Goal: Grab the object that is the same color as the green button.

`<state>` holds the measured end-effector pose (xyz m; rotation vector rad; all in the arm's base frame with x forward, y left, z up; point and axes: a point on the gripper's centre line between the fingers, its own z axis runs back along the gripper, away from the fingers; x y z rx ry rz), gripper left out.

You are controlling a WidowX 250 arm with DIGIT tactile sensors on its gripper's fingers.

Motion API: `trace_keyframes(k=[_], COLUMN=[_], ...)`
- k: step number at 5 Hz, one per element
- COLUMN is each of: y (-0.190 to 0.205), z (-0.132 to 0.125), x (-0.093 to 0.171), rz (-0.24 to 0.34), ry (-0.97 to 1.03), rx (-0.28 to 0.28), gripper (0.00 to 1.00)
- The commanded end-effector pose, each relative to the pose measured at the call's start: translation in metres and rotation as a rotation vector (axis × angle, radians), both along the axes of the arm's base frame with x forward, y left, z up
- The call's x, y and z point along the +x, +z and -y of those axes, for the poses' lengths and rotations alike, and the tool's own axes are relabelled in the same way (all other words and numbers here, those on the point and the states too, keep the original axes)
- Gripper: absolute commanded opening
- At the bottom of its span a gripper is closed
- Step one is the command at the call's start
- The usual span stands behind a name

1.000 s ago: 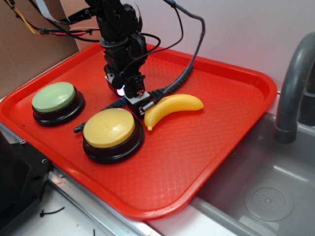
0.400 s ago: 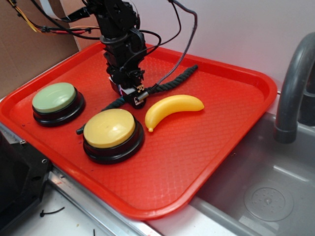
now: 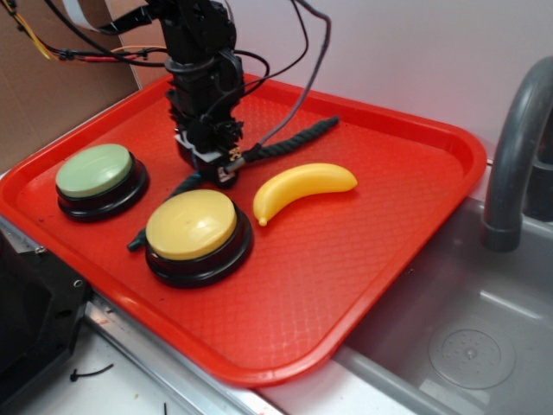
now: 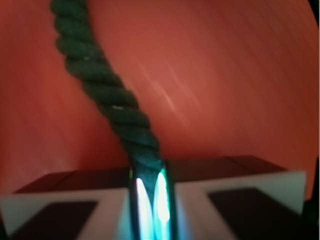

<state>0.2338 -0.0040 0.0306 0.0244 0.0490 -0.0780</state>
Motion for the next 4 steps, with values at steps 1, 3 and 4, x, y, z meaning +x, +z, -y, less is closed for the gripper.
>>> trace_keyframes(k=[1,3,4], y=[0.110,0.193,0.207], z=[-0.005,-0.023,-0.030], x=[0.016,0.005,0.002], rz=[0.133,0.230,0.254], ry=[0.177,0.276,0.256], rx=[-0.043,-0.081,-0.036], gripper=[0.00,0.00,0.00])
